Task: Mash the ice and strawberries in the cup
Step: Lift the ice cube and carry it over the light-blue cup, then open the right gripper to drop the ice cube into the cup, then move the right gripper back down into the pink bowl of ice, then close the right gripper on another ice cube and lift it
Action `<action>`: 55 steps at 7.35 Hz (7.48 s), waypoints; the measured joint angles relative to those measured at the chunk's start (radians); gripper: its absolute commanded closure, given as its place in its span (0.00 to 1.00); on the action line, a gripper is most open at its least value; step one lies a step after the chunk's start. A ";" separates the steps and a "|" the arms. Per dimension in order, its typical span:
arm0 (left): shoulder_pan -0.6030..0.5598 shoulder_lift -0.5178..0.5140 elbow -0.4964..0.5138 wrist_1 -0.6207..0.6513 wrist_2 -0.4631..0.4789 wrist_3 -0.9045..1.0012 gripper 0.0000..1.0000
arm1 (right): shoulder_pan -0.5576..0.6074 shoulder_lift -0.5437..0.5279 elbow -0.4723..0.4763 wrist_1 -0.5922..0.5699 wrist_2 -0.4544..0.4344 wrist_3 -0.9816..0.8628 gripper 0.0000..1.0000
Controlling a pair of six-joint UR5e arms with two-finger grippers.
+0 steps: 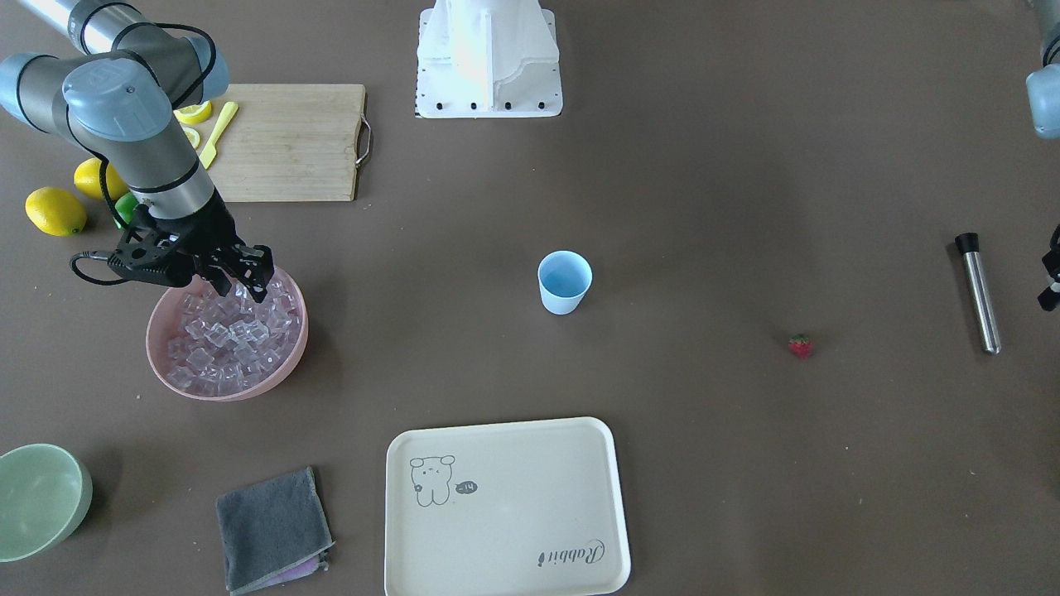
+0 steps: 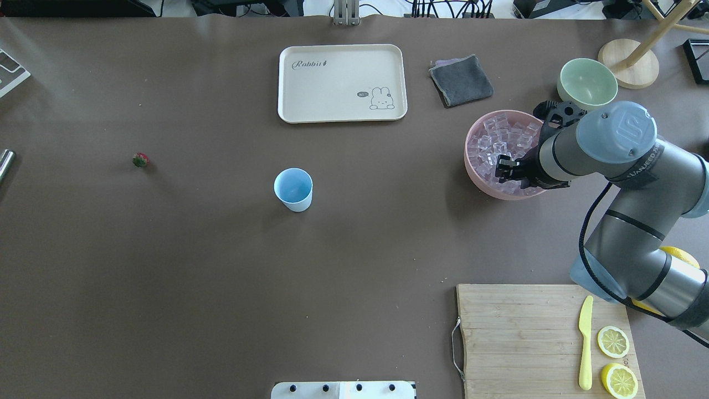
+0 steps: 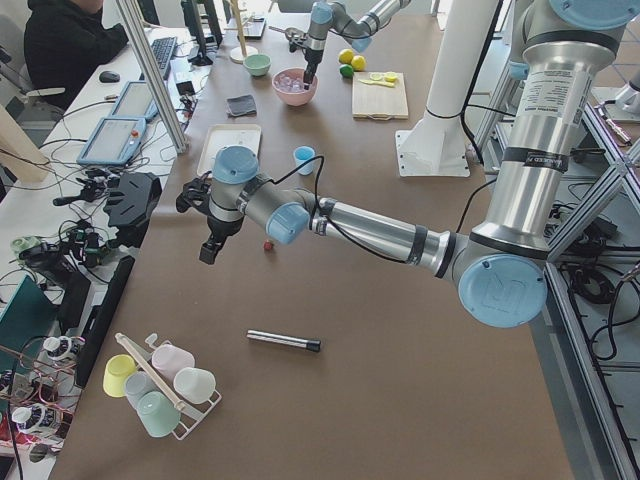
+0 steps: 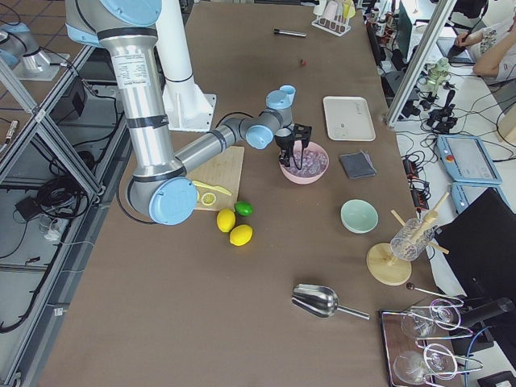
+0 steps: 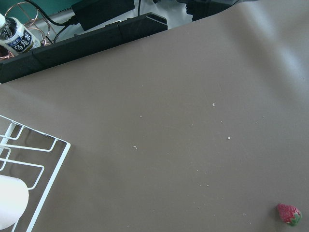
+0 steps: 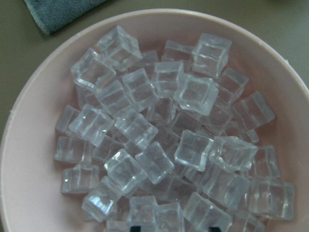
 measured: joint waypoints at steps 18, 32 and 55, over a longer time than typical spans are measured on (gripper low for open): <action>0.001 0.024 0.046 -0.101 0.000 -0.016 0.02 | -0.260 0.787 -0.423 -0.231 -0.221 0.044 1.00; 0.007 0.076 0.070 -0.247 0.000 -0.092 0.02 | 0.112 0.246 -0.004 -0.333 0.140 -0.736 0.03; 0.021 0.092 0.060 -0.318 0.037 -0.123 0.02 | 0.129 0.186 -0.203 -0.046 0.214 -0.754 0.30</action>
